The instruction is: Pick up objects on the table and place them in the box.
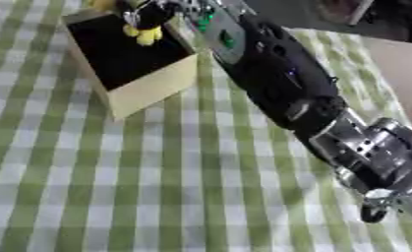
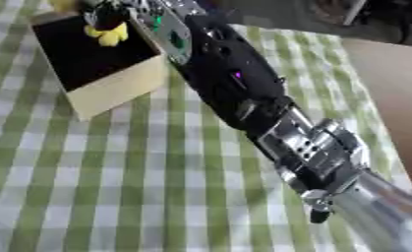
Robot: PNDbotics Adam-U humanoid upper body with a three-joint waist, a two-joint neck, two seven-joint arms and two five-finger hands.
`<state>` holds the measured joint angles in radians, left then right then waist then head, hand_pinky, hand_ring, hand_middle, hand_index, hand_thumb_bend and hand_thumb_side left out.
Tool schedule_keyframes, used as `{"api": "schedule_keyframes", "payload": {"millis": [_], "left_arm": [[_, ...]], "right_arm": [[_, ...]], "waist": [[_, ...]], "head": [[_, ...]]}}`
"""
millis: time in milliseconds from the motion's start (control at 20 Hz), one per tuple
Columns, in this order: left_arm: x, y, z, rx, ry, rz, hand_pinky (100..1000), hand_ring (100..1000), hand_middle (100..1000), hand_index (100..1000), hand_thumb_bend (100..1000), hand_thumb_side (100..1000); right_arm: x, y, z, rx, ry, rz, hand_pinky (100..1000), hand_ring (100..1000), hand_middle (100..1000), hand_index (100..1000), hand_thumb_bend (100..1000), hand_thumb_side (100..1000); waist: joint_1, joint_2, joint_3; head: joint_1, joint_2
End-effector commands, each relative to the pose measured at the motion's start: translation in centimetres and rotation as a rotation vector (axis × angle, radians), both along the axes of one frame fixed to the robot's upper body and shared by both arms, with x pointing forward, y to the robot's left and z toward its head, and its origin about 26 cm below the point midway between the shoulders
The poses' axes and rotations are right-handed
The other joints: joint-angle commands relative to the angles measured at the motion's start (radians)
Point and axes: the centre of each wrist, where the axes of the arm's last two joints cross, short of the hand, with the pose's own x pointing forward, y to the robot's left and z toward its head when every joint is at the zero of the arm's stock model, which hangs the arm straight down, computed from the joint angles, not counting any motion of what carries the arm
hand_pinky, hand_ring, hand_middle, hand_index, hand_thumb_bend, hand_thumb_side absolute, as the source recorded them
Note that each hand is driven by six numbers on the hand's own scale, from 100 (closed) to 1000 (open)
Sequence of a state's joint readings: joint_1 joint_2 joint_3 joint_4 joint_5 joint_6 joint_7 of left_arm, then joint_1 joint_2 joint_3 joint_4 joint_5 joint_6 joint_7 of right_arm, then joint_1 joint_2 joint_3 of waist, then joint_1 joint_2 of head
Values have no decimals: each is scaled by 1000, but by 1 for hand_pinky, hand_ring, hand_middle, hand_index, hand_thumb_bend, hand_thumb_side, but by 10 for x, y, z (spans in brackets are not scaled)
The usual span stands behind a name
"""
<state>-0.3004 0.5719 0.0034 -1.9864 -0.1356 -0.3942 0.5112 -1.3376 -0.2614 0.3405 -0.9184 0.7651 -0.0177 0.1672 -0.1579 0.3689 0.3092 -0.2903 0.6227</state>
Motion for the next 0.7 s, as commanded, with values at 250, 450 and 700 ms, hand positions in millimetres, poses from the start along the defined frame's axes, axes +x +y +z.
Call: {"api": "schedule_keyframes", "payload": {"millis": [250, 450, 700], "left_arm": [[-1, -1, 7, 7, -20, -11, 688, 717, 678, 775, 505, 590], [-1, -2, 7, 5, -19, -13, 687, 717, 677, 774, 502, 591], [-1, -2, 7, 0, -16, -10, 687, 716, 677, 773, 501, 591]], "right_arm": [[6, 0, -8, -69, 30, 13, 581, 435, 235, 394, 100, 100], [9, -1, -15, -122, 54, 11, 603, 463, 261, 421, 100, 100], [12, -1, -22, -192, 70, 2, 682, 570, 420, 573, 100, 182]], "waist": [[5, -17, 5], [3, -16, 7], [1, -14, 8]], "head": [[-3, -2], [0, 1], [2, 4]]}}
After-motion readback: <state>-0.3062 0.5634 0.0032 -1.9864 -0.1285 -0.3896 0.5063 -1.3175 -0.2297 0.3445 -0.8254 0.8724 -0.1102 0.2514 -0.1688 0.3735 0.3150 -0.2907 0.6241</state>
